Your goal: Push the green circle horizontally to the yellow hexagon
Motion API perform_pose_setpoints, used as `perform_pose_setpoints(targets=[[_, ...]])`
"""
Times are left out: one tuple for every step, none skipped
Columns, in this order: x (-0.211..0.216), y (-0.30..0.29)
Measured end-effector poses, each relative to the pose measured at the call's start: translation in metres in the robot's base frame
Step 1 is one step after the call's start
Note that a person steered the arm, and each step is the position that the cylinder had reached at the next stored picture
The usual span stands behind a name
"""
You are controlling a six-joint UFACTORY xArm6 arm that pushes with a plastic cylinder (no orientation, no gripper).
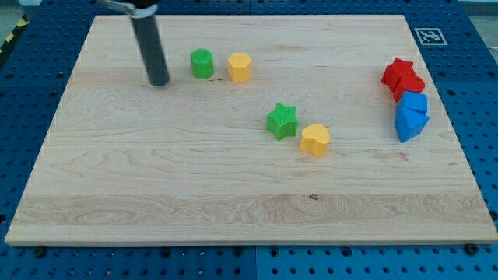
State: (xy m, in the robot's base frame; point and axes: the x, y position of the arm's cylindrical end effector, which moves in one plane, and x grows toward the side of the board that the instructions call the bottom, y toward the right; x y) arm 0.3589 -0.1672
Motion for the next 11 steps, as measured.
perform_pose_setpoints(targets=[[-0.004,-0.006],[-0.004,-0.006],[-0.006,-0.006],[-0.012,-0.006],[-0.038,-0.006],[-0.042,-0.006],[-0.043,0.016],[-0.043,0.050],[-0.043,0.051],[-0.043,0.066],[-0.043,0.066]])
